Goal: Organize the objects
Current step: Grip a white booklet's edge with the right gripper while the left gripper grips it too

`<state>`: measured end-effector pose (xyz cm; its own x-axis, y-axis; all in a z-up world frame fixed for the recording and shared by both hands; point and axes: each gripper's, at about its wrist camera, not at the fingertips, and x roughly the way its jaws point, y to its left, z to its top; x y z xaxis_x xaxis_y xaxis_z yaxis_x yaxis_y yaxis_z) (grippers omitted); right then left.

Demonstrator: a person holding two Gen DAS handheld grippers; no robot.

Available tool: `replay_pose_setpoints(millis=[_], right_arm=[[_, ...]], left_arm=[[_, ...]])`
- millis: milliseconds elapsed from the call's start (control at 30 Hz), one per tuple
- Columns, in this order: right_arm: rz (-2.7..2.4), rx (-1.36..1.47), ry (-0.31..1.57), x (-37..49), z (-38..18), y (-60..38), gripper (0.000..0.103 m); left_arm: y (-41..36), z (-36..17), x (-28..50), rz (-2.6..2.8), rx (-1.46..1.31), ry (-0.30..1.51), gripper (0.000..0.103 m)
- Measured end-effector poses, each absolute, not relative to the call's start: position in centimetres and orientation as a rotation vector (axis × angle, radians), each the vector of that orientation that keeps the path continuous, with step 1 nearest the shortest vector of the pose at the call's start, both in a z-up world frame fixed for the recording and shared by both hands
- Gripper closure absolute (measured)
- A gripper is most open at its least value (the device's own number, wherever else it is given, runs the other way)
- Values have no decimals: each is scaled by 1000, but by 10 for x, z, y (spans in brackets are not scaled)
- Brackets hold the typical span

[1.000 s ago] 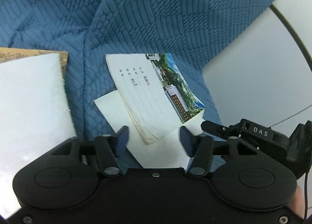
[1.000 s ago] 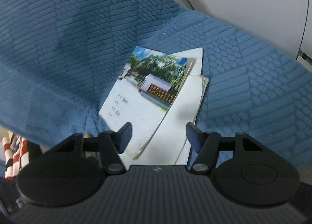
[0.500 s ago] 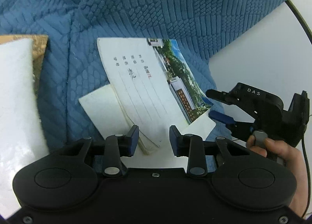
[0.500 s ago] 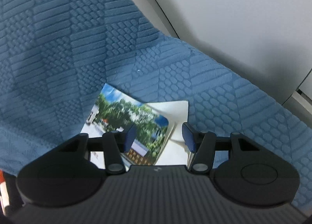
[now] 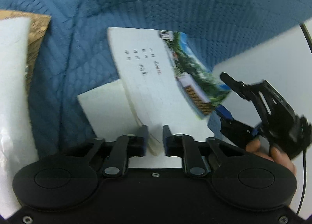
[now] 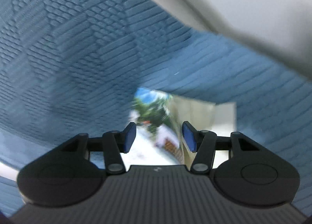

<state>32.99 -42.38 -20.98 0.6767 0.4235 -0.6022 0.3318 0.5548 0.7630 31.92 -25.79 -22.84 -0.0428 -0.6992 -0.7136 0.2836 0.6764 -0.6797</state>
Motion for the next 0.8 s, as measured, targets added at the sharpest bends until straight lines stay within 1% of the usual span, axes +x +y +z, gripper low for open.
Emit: replay_pose_setpoints(millis=[33,67,133,267,433,533,567,600,667,733,800], right_arm=[[89,1043,869,329,-212,-421,55],[108,1059,883,330,-215,-418,56],[127,1072,914,328,-221,-410,62],[113,1090,970,323,-234,-394,71],[88,1102,1014,313,-242,-376,89],[62,1094,1033,309,-248,-368,97],[59,1092,1034,310,-248,-368,97],[59,1089,1034,311,-247,-367,99],[74,1092,1022,312,-243,-363,99],[98,1113,997,309,-236,-366,99],[126,1131,970,308,-230,-368,99]], left_arm=[[-256,-230,321,-817,-399,1412,90],[-254,-232,323,-809,-425,1424,90],[-251,-234,324,-799,-453,1438,90],[-248,-235,326,-795,-474,1447,90],[-242,-238,332,-776,-529,1475,90],[-240,-237,336,-767,-554,1478,89],[-238,-235,337,-766,-560,1473,87],[-237,-233,338,-766,-569,1468,74],[-234,-231,342,-765,-601,1465,53],[-229,-227,345,-779,-650,1461,49],[-222,-226,349,-786,-704,1462,42]])
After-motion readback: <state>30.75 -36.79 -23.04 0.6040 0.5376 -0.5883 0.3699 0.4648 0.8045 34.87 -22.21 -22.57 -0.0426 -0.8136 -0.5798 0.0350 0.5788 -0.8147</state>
